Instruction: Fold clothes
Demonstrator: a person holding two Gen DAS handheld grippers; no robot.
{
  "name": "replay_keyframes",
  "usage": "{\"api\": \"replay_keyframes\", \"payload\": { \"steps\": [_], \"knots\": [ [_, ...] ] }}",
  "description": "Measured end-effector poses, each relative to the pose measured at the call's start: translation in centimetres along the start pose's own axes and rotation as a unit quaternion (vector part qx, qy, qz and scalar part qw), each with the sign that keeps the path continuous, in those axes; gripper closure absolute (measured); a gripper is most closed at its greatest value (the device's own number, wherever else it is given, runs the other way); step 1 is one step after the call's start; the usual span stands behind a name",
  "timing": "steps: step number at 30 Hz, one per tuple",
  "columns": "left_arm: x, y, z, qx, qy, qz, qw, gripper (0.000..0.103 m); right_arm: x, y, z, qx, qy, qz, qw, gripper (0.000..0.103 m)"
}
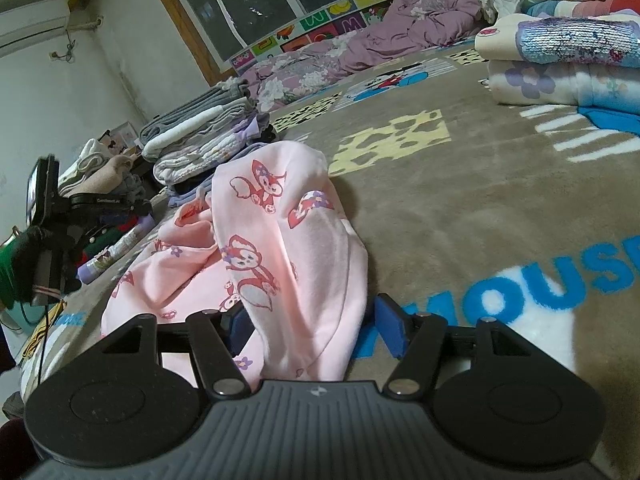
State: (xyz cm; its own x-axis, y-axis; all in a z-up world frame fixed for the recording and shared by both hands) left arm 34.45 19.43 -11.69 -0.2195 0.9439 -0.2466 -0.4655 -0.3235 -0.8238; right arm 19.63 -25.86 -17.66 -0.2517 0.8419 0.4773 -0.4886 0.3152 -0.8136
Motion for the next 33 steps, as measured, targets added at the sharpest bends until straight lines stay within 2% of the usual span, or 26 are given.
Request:
{"api": "replay_keyframes", "payload": {
  "steps": [3,4,8,9,10,11,14,18,23,27,30,33],
  "knots": [
    [0.3,1.3,-0.9,0.008,0.021,0.043,0.9988,0.058,0.0,0.0,-0.2,0.0,-0.001,0.0,1.0,0.039],
    [0.3,1.7,-1.3,0.012,0.025,0.053,0.9982,0.062,0.0,0.0,-0.2,0.0,-0.001,0.0,1.0,0.039],
    [-0.3,2.5,-2.1,0.007,0.026,0.052,0.9983,0.067,0.0,0.0,-0.3,-0.001,-0.003,0.004,1.0,0.037],
    [-0.5,2.6,-2.1,0.004,0.028,0.052,0.9982,0.073,0.0,0.0,-0.3,-0.001,-0.003,0.004,1.0,0.037],
    [-0.6,2.5,-2.2,0.006,0.028,0.05,0.9984,0.093,0.0,0.0,-0.4,-0.002,-0.004,0.003,1.0,0.037],
    [-0.7,2.4,-2.2,0.008,0.028,0.047,0.9985,0.099,0.0,0.0,-0.5,-0.002,-0.005,0.003,1.0,0.036],
    [-1.2,2.3,-0.8,-0.014,0.033,0.039,0.9986,0.1,-0.1,-0.1,-0.6,-0.002,-0.006,0.003,1.0,0.036],
    [-2.4,1.6,3.8,-0.066,0.041,0.015,0.9968,0.101,-0.1,-0.1,-0.6,-0.003,-0.008,-0.001,1.0,0.036],
    [-3.2,0.2,10.5,-0.133,0.041,-0.002,0.9903,0.101,-0.1,-0.1,-0.4,-0.005,-0.006,-0.001,1.0,0.036],
    [-3.0,-0.9,15.1,-0.175,0.025,-0.012,0.9842,0.101,0.0,-0.2,0.2,-0.015,0.0,0.0,1.0,0.036],
    [-2.2,-1.2,17.9,-0.198,0.017,0.001,0.98,0.101,0.3,-0.3,1.1,-0.029,0.007,0.004,1.0,0.036],
    [-1.1,-0.8,19.9,-0.216,0.008,0.02,0.9763,0.101,1.4,-0.5,2.9,-0.059,0.01,0.037,0.997,0.036]
  ]
}}
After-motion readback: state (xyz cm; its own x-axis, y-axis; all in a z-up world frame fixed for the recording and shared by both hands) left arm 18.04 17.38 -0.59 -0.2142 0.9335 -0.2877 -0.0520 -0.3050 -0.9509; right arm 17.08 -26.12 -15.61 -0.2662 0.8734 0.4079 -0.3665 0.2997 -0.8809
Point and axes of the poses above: each gripper's, at about its wrist camera, not at the fingertips, and z roughly against the way its jaws point, x to its left, y to its underside, the point moved 2 cm from there along -z, roughly the way its jaws point, and after that the axes turned 10 degrees about -x, right-handed, at the moved point
